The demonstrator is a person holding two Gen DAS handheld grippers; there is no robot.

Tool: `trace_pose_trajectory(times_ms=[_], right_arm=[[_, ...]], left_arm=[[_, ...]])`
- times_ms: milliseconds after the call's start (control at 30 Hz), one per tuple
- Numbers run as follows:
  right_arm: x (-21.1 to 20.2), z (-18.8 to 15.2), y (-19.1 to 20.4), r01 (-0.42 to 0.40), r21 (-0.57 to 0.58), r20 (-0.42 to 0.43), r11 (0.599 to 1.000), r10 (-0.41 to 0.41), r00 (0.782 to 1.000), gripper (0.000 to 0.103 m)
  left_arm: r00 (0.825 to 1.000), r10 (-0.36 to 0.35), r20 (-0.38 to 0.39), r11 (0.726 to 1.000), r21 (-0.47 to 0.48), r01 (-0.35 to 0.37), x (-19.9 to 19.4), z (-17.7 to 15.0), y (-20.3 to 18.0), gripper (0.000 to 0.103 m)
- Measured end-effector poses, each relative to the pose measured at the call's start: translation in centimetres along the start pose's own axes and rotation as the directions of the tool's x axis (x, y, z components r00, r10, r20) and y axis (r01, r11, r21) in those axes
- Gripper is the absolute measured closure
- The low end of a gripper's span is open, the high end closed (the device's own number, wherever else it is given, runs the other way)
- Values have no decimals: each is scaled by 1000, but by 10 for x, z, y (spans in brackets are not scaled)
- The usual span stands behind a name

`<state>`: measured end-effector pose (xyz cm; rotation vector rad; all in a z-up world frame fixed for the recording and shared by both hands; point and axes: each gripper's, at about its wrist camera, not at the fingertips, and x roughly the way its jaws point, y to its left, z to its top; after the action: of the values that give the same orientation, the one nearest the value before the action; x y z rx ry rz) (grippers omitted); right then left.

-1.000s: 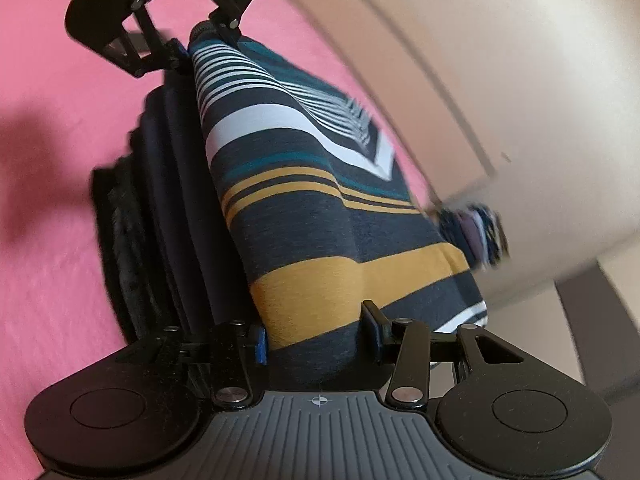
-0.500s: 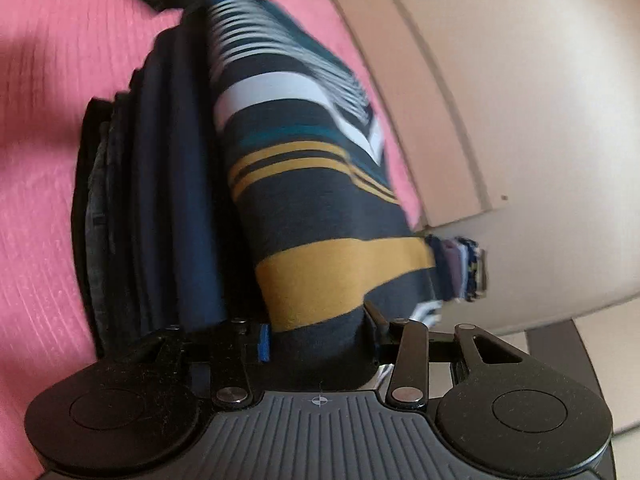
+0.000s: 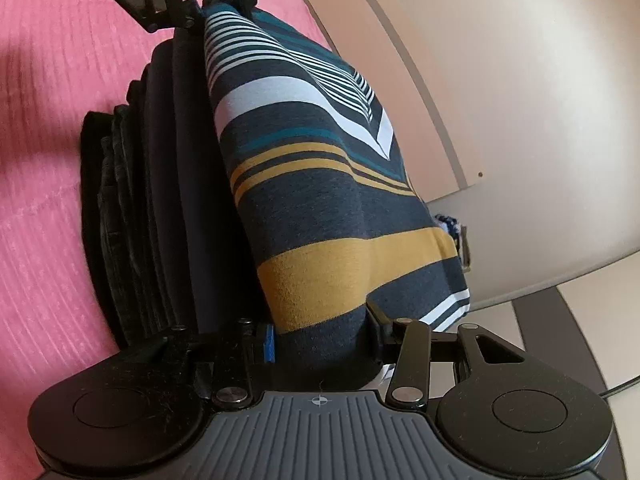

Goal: Fold clothes
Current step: 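Lower the sweater onto the top of the dark clothes stack with both grippers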

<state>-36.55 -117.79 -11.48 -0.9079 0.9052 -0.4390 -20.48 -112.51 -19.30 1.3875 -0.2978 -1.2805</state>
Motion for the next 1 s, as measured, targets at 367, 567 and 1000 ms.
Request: trace_pose_trajectory(times_ms=[367, 567, 1000], right_arm=[[-13, 10, -5, -13, -24, -57, 1000, 12, 998, 40], [-15, 8, -14, -45, 37, -76, 998, 47, 996, 40], [-46, 19, -56, -115, 328, 2, 938, 121, 993, 38]], left_arm=[[999, -23, -24, 1000, 0, 23, 3, 4, 7, 78], [998, -51, -40, 997, -64, 48, -9, 5, 21, 65], [985, -123, 123, 813, -556, 171, -56, 2, 112, 59]])
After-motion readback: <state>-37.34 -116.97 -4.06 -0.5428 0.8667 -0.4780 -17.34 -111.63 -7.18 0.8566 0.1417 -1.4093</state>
